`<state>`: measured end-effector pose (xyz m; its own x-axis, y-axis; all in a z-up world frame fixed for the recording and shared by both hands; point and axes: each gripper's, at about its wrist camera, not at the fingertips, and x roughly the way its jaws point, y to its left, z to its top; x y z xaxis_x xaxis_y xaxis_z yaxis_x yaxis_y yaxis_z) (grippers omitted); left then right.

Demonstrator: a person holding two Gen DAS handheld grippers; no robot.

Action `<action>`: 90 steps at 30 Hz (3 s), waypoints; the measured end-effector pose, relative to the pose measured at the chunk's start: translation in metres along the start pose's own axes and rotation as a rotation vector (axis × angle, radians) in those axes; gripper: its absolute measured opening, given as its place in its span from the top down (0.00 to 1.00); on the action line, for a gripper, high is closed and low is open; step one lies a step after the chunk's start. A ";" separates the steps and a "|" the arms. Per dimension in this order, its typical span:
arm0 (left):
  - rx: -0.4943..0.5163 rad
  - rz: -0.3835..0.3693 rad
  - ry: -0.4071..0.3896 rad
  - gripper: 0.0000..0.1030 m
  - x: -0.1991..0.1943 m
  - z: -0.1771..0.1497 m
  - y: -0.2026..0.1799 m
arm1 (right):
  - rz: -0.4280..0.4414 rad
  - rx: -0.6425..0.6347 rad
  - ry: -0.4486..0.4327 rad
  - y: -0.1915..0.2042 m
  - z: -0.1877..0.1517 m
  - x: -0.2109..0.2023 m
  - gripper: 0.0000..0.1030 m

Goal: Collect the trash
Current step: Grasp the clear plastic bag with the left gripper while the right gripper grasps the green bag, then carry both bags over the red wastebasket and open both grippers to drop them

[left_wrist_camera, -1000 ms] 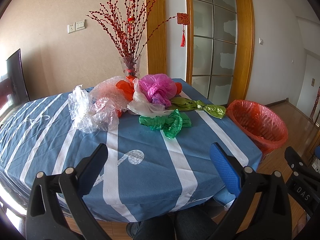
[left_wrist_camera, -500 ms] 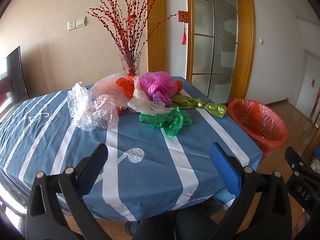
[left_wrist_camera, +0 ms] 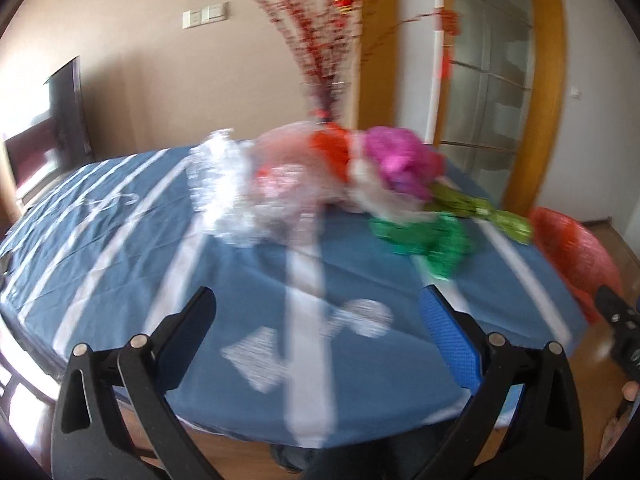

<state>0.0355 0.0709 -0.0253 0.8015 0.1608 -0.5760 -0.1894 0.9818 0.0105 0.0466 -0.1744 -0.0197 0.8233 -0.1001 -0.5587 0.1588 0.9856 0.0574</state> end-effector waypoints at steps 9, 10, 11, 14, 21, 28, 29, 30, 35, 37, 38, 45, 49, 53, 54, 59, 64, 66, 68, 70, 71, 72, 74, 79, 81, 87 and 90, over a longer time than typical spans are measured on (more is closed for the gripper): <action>-0.113 0.105 0.027 0.04 0.051 0.038 0.079 | 0.143 -0.146 0.049 0.076 0.024 0.065 0.02; -0.122 0.107 0.032 0.04 0.058 0.042 0.083 | 0.161 -0.156 0.054 0.088 0.027 0.072 0.02; -0.126 0.113 0.033 0.04 0.065 0.048 0.088 | 0.172 -0.158 0.058 0.093 0.028 0.076 0.04; -0.117 0.123 0.048 0.04 0.085 0.059 0.092 | 0.208 -0.163 0.083 0.113 0.035 0.096 0.07; -0.150 0.068 0.133 0.04 0.125 0.070 0.095 | 0.271 -0.137 0.208 0.136 0.035 0.135 0.28; -0.166 0.004 0.210 0.18 0.152 0.065 0.090 | 0.272 -0.187 0.237 0.151 0.025 0.150 0.34; -0.177 -0.010 0.220 0.27 0.155 0.064 0.090 | 0.279 -0.188 0.242 0.152 0.024 0.152 0.35; -0.191 -0.030 0.232 0.35 0.158 0.064 0.091 | 0.286 -0.187 0.243 0.152 0.024 0.153 0.39; -0.225 -0.087 0.235 0.57 0.159 0.063 0.096 | 0.332 -0.182 0.244 0.149 0.022 0.148 0.73; -0.226 -0.102 0.229 0.67 0.156 0.063 0.097 | 0.351 -0.169 0.249 0.146 0.022 0.146 0.75; -0.228 -0.105 0.224 0.71 0.156 0.063 0.100 | 0.355 -0.164 0.249 0.145 0.022 0.146 0.76; -0.214 -0.112 0.184 0.79 0.139 0.063 0.107 | 0.356 -0.141 0.229 0.125 0.021 0.140 0.78; -0.193 -0.108 0.149 0.80 0.124 0.063 0.107 | 0.328 -0.127 0.208 0.107 0.021 0.132 0.78; -0.170 -0.104 0.112 0.80 0.108 0.065 0.107 | 0.294 -0.129 0.172 0.095 0.024 0.120 0.78; -0.164 -0.105 0.102 0.80 0.103 0.066 0.107 | 0.286 -0.130 0.161 0.092 0.025 0.118 0.78; -0.139 -0.135 0.061 0.80 0.080 0.074 0.095 | 0.253 -0.132 0.116 0.075 0.033 0.109 0.78; -0.100 -0.205 0.039 0.80 0.060 0.086 0.063 | 0.218 -0.113 0.074 0.051 0.044 0.099 0.78; -0.077 -0.247 0.040 0.80 0.056 0.091 0.044 | 0.202 -0.102 0.058 0.040 0.049 0.094 0.78; -0.046 -0.298 0.045 0.80 0.052 0.094 0.020 | 0.182 -0.092 0.041 0.028 0.053 0.090 0.78; -0.018 -0.343 0.053 0.80 0.051 0.096 -0.003 | 0.159 -0.083 0.026 0.016 0.057 0.087 0.78; -0.002 -0.371 0.060 0.80 0.052 0.097 -0.018 | 0.142 -0.074 0.017 0.006 0.060 0.084 0.78; 0.011 -0.392 0.068 0.80 0.053 0.097 -0.031 | 0.128 -0.064 0.009 -0.002 0.063 0.082 0.78; 0.038 -0.439 0.084 0.80 0.056 0.097 -0.058 | 0.101 -0.043 -0.004 -0.018 0.067 0.078 0.78; 0.102 -0.526 0.122 0.80 0.067 0.096 -0.122 | 0.028 0.016 -0.033 -0.059 0.073 0.071 0.78; 0.118 -0.561 0.149 0.80 0.073 0.094 -0.144 | 0.006 0.042 -0.036 -0.075 0.075 0.071 0.78; 0.173 -0.637 0.208 0.80 0.090 0.090 -0.205 | -0.058 0.100 -0.034 -0.114 0.075 0.076 0.78; 0.193 -0.660 0.230 0.80 0.099 0.088 -0.230 | -0.070 0.122 -0.027 -0.127 0.075 0.080 0.78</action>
<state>0.2087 -0.1299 -0.0130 0.5707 -0.4756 -0.6695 0.4131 0.8708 -0.2665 0.1337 -0.3178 -0.0096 0.8220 -0.1728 -0.5426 0.2795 0.9526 0.1200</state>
